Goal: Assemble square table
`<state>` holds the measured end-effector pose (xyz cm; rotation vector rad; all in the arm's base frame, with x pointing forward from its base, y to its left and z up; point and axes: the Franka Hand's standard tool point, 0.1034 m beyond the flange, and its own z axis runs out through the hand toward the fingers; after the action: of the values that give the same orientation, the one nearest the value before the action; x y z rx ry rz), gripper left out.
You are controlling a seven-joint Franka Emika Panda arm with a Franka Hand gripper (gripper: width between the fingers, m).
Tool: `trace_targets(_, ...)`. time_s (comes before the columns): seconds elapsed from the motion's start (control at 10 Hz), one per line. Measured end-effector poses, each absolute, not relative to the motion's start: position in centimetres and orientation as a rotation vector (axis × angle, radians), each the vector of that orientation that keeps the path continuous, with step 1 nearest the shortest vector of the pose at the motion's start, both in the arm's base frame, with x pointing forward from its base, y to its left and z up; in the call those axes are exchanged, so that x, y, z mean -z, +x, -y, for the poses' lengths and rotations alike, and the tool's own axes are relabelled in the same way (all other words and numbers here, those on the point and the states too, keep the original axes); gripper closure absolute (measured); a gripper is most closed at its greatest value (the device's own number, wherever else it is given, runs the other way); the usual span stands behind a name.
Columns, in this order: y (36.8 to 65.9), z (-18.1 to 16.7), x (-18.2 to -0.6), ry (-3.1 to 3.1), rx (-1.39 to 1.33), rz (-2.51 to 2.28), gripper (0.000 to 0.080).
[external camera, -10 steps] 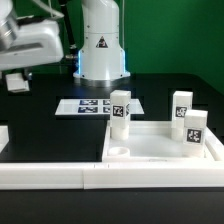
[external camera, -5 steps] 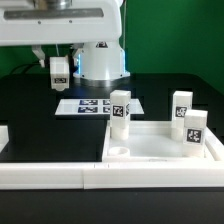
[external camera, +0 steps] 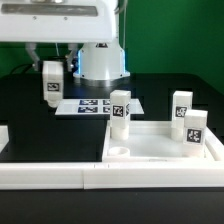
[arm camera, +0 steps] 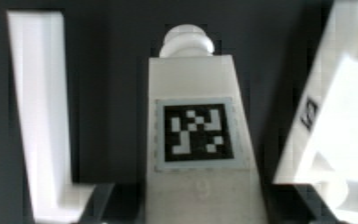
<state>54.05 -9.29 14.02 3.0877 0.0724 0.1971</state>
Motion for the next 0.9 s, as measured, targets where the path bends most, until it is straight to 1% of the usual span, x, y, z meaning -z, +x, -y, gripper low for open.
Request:
trace_targets(0.1, 56.5, 7.7, -15.2, 3.059, -0.372, -0.065, 0.0508)
trace_targets(0.3, 60.6, 5.5, -17.2, 3.020, -0.568, 0.021, 0.0508)
trace_targets(0.4, 60.5, 6.7, -17.3, 2.937, -0.712, -0.043, 0.0508)
trace_targets(0.5, 59.6, 7.4, -16.9, 2.895, -0.768, -0.032, 0.0508)
trace_targets(0.8, 59.4, 7.5, -16.6, 2.887, -0.773, -0.033, 0.0508)
trace_targets(0.9, 58.6, 7.9, -16.0, 2.862, -0.799, -0.031, 0.0508)
